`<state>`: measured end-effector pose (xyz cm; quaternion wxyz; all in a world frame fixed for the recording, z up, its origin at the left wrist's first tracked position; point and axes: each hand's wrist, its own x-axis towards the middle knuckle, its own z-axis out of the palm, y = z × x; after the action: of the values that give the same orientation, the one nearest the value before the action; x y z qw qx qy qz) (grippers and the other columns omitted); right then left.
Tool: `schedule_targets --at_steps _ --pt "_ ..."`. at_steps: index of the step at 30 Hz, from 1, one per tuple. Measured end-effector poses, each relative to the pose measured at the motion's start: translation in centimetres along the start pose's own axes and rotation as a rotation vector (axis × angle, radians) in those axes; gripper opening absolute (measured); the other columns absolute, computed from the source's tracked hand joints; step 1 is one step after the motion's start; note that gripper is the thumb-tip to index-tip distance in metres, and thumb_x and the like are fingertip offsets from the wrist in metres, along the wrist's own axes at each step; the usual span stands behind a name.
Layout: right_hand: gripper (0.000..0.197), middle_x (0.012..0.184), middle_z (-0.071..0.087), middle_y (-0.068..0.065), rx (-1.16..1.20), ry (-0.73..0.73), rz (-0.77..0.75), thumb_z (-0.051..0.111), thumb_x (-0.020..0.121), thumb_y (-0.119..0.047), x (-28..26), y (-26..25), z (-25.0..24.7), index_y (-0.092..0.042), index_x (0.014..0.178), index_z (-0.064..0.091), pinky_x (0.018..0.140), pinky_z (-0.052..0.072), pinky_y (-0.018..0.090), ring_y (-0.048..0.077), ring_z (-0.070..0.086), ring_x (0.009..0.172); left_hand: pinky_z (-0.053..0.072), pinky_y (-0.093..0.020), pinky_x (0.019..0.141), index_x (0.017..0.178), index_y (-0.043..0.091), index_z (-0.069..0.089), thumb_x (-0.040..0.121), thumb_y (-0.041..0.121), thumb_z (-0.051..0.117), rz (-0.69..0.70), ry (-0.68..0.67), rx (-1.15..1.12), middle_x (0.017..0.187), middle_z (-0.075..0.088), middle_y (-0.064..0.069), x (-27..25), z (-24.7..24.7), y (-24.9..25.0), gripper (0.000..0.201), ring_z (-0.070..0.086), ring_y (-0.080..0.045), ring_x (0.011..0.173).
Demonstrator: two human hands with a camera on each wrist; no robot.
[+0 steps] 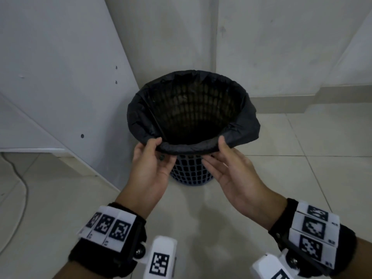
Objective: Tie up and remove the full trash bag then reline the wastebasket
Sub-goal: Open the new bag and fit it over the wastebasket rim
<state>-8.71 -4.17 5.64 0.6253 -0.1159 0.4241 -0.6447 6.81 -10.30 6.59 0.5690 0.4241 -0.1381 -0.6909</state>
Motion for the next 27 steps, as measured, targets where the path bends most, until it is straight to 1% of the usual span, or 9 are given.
schedule_targets --at_steps 5,7,12,14,16,18,20,24,27 --pt "0.026 0.094 0.072 0.011 0.015 0.041 0.002 0.054 0.098 -0.026 -0.2 -0.1 -0.6 -0.001 0.098 0.062 0.088 0.059 0.033 0.024 0.073 0.098 0.059 -0.022 0.06 0.133 0.008 0.058 0.096 0.011 0.063 -0.071 -0.016 -0.018 0.114 0.061 -0.01 1.7 0.5 1.7 0.038 0.062 -0.018 0.088" --pt "0.024 0.091 0.073 0.009 -0.002 0.035 0.014 0.055 0.098 -0.024 -0.3 0.0 -0.6 -0.001 0.097 0.063 0.087 0.059 0.032 0.023 0.073 0.098 0.056 -0.02 0.058 0.124 0.01 0.06 0.096 0.012 0.063 -0.091 -0.013 0.005 0.11 0.058 -0.009 2.3 0.8 2.1 0.029 0.059 -0.017 0.087" --pt "0.018 0.092 0.075 0.008 -0.079 -0.014 0.087 0.058 0.096 -0.017 -0.7 1.5 -1.2 -0.002 0.1 0.066 0.089 0.058 0.034 0.023 0.073 0.097 0.058 -0.021 0.059 0.111 0.006 0.064 0.097 0.014 0.062 -0.087 -0.012 0.085 0.123 0.063 -0.012 3.8 1.1 2.4 0.016 0.064 -0.018 0.092" --pt "0.018 0.093 0.075 0.007 -0.11 -0.036 0.122 0.061 0.093 -0.014 -1.0 2.1 -1.8 -0.002 0.106 0.066 0.091 0.058 0.036 0.022 0.073 0.096 0.061 -0.026 0.063 0.11 0.005 0.067 0.098 0.016 0.062 -0.092 -0.017 0.07 0.124 0.067 -0.012 4.4 1.1 2.6 0.017 0.068 -0.02 0.097" --pt "0.023 0.097 0.074 0.008 -0.117 -0.029 0.126 0.065 0.089 -0.012 -1.2 2.2 -2.4 -0.002 0.11 0.066 0.092 0.057 0.037 0.022 0.073 0.097 0.063 -0.033 0.078 0.12 0.005 0.067 0.099 0.024 0.061 -0.067 -0.017 0.011 0.126 0.069 -0.013 4.8 1.1 2.6 0.028 0.069 -0.023 0.109" --pt "0.03 0.1 0.074 0.009 -0.122 0.003 0.097 0.067 0.087 -0.017 -1.0 1.9 -2.8 -0.001 0.113 0.064 0.092 0.057 0.037 0.023 0.072 0.1 0.059 -0.032 0.092 0.135 0.008 0.061 0.101 0.034 0.056 -0.017 -0.013 -0.058 0.133 0.067 -0.008 4.7 1.0 2.2 0.043 0.066 -0.019 0.119" --pt "0.035 0.105 0.074 0.011 -0.1 0.044 0.059 0.067 0.087 -0.023 -0.8 1.4 -3.0 -0.003 0.116 0.063 0.091 0.058 0.036 0.025 0.071 0.104 0.055 -0.027 0.098 0.142 0.013 0.056 0.103 0.039 0.05 0.027 -0.02 -0.105 0.136 0.066 -0.001 4.4 0.5 1.2 0.047 0.064 -0.012 0.121" --pt "0.03 0.108 0.072 0.013 -0.071 0.067 0.018 0.063 0.091 -0.024 -0.7 1.0 -2.9 -0.009 0.117 0.064 0.089 0.058 0.033 0.023 0.071 0.101 0.056 -0.016 0.072 0.138 0.022 0.06 0.103 0.044 0.05 0.061 0.006 0.051 0.126 0.071 0.01 2.1 -0.5 -1.5 0.043 0.069 -0.003 0.104" --pt "0.03 0.095 0.074 0.008 -0.08 0.052 0.025 0.063 0.091 -0.024 -0.7 1.2 -3.0 -0.007 0.116 0.064 0.088 0.059 0.033 0.021 0.073 0.096 0.058 -0.02 0.076 0.131 0.018 0.065 0.1 0.045 0.054 0.031 0.03 0.088 0.117 0.074 0.006 0.9 -0.5 -2.4 0.043 0.07 -0.007 0.096"
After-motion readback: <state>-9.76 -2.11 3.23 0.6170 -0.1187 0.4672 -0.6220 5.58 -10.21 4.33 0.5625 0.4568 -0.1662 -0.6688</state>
